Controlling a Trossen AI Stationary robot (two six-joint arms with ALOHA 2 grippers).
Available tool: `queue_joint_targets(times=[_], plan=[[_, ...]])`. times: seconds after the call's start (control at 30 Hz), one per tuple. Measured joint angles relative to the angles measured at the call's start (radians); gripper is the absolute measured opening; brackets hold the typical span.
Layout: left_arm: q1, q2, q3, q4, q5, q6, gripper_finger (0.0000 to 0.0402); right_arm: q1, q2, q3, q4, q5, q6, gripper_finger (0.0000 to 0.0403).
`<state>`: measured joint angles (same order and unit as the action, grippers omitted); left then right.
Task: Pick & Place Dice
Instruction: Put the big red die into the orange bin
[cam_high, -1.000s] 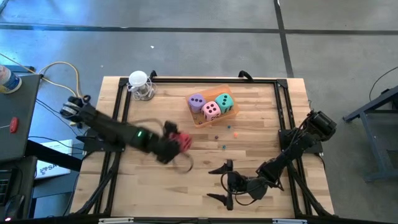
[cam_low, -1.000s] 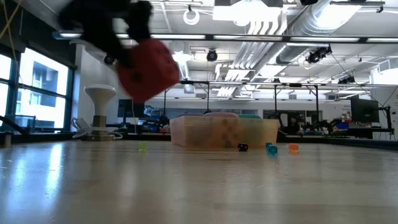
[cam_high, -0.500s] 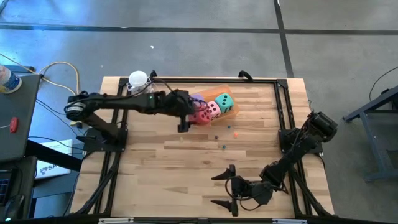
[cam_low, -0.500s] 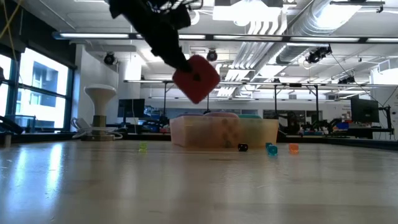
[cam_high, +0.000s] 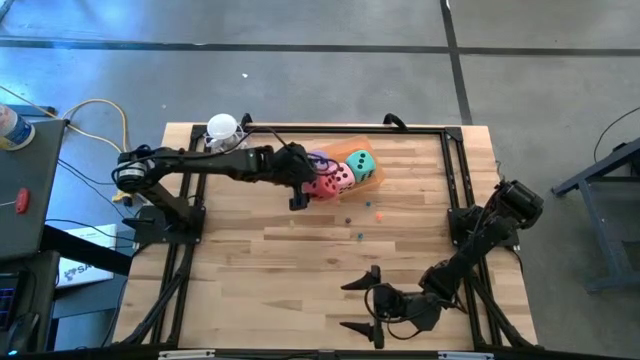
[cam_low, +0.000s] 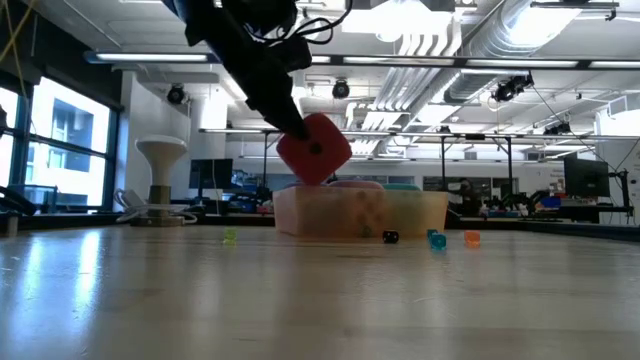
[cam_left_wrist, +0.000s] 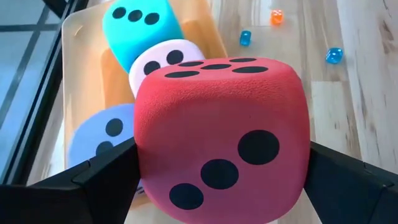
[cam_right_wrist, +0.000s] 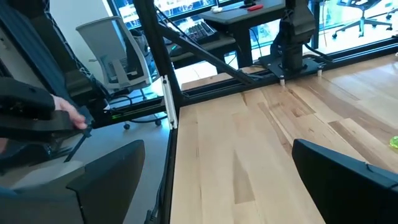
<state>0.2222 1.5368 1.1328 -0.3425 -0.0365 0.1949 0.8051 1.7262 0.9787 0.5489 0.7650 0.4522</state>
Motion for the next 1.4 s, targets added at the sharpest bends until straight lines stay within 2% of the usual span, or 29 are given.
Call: queue_joint_targets(times=[0.2,0.47,0.97,1.4], plan=[[0.000,0.007,0.000,-0.001,-0.109,-0.094,0.0377,0.000,0.000,0.000,-0.008,0.000,0.000,0.0400],[-0.012,0.061,0.002,-0.013,-0.116,-0.096,0.0397,0.000,0.000,0.000,-0.014,-0.001,0.000,0.0400],[-0.017,0.077,0.002,-0.024,-0.100,-0.151,0.0400,-0.001,0.000,0.000,-0.023,-0.001,-0.003,0.0400],[-0.029,-0.015,-0.001,-0.142,-0.124,-0.149,0.0400,-0.003,0.000,0.000,-0.052,-0.001,0.010,0.0400]])
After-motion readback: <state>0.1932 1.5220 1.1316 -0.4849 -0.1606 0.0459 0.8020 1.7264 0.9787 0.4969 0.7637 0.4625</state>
